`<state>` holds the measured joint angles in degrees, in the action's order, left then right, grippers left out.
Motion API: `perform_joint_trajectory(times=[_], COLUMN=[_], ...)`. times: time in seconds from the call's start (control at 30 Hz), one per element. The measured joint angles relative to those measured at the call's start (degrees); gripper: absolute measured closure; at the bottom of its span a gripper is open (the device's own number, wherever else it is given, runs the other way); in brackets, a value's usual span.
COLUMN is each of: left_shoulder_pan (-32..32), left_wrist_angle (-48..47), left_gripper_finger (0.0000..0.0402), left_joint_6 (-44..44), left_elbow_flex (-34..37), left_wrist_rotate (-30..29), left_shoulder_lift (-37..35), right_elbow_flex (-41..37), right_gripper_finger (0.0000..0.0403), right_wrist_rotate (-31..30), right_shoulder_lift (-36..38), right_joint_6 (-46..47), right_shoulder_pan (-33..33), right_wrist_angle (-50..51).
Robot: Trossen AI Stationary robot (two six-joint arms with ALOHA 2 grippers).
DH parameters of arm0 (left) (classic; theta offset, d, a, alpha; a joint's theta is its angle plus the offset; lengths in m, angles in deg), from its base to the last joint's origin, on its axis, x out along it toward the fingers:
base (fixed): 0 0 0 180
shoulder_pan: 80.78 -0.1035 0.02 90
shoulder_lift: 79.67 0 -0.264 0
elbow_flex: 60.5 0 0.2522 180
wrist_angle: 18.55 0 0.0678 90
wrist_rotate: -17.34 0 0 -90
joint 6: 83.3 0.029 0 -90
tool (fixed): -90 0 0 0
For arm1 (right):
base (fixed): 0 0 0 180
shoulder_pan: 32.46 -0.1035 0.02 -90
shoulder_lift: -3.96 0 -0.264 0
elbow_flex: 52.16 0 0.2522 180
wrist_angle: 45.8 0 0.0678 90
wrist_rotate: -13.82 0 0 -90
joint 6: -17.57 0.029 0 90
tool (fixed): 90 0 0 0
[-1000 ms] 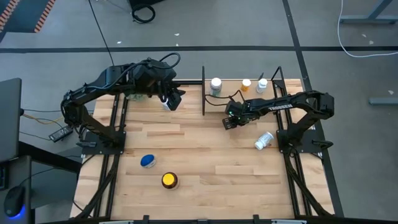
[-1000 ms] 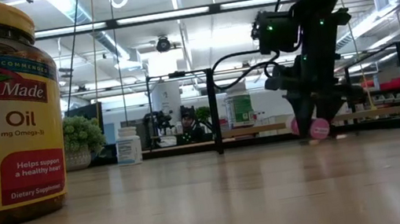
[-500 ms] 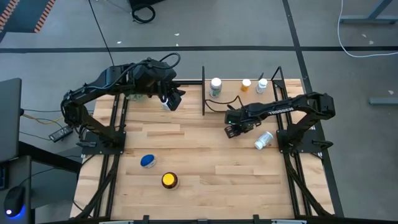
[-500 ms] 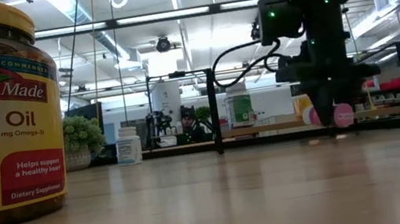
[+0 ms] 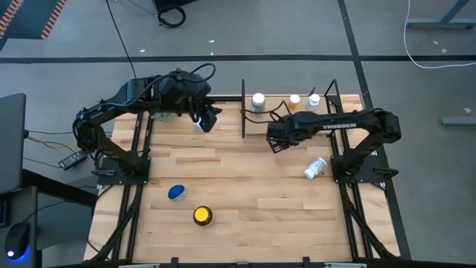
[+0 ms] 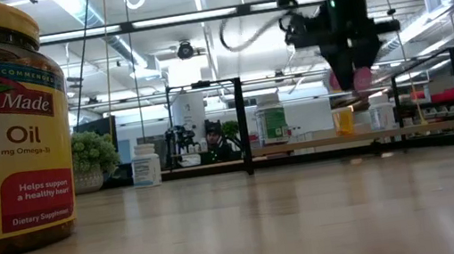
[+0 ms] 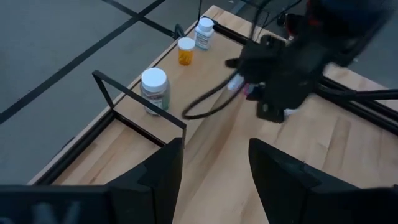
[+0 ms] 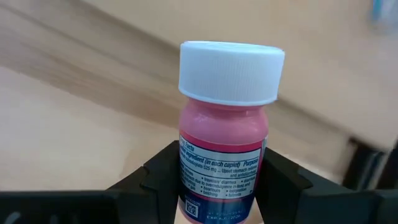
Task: Pick and place medicine bottles onto shelf by color
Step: Put the pink pill bottle on the shelf
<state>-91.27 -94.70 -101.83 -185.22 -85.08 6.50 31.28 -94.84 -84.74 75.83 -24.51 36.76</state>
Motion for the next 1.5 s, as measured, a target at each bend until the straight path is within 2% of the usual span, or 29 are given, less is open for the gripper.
perform_joint_trajectory(times=[0.2, 0.33, 0.4, 0.47, 0.6, 0.73, 0.93, 1.1, 1.27, 1.5], left_shoulder_pan=[-2.87, -6.69, -8.67, -10.29, -10.62, -8.01, -2.12, -1.45, -1.55, -1.02], left_wrist_angle=[0.00, 0.46, 2.63, 6.85, 17.36, 27.04, 32.53, 32.23, 32.06, 31.79], left_gripper_finger=[0.0212, 0.0212, 0.0212, 0.0212, 0.0212, 0.0212, 0.0209, 0.0191, 0.0161, 0.0123], left_joint_6=[2.94, 4.42, 6.61, 8.56, 12.78, 17.02, 25.40, 21.64, 20.02, 18.50], left_elbow_flex=[0.01, 0.01, 0.00, 0.01, -0.02, -0.02, 0.01, 0.03, -0.02, 0.01], left_wrist_rotate=[-0.03, 0.12, 3.52, 10.71, 24.81, 33.16, 34.29, 36.45, 34.76, 35.66], left_shoulder_lift=[0.00, 0.00, 0.10, 0.58, 3.09, 6.95, 12.03, 15.28, 16.22, 17.45], right_elbow_flex=[10.08, 13.55, 13.39, 12.81, 12.56, 12.50, 12.48, 12.43, 12.43, 12.43], right_gripper_finger=[0.0230, 0.0230, 0.0230, 0.0230, 0.0230, 0.0230, 0.0230, 0.0230, 0.0230, 0.0231], right_wrist_rotate=[-8.46, -15.97, -19.14, -20.59, -18.11, -13.43, -12.34, -12.56, -12.65, -12.80], right_shoulder_lift=[3.89, 9.77, 13.42, 16.85, 20.88, 20.78, 17.72, 16.45, 16.21, 16.17], right_joint_6=[-1.92, -5.90, -9.20, -13.03, -20.06, -24.71, -25.31, -26.18, -28.21, -31.75], right_shoulder_pan=[-4.85, -10.72, -13.87, -16.34, -18.71, -19.80, -20.87, -21.78, -22.04, -21.47], right_wrist_angle=[5.25, 2.02, -2.66, -8.21, -13.21, -12.57, -12.80, -14.60, -17.55, -21.59])
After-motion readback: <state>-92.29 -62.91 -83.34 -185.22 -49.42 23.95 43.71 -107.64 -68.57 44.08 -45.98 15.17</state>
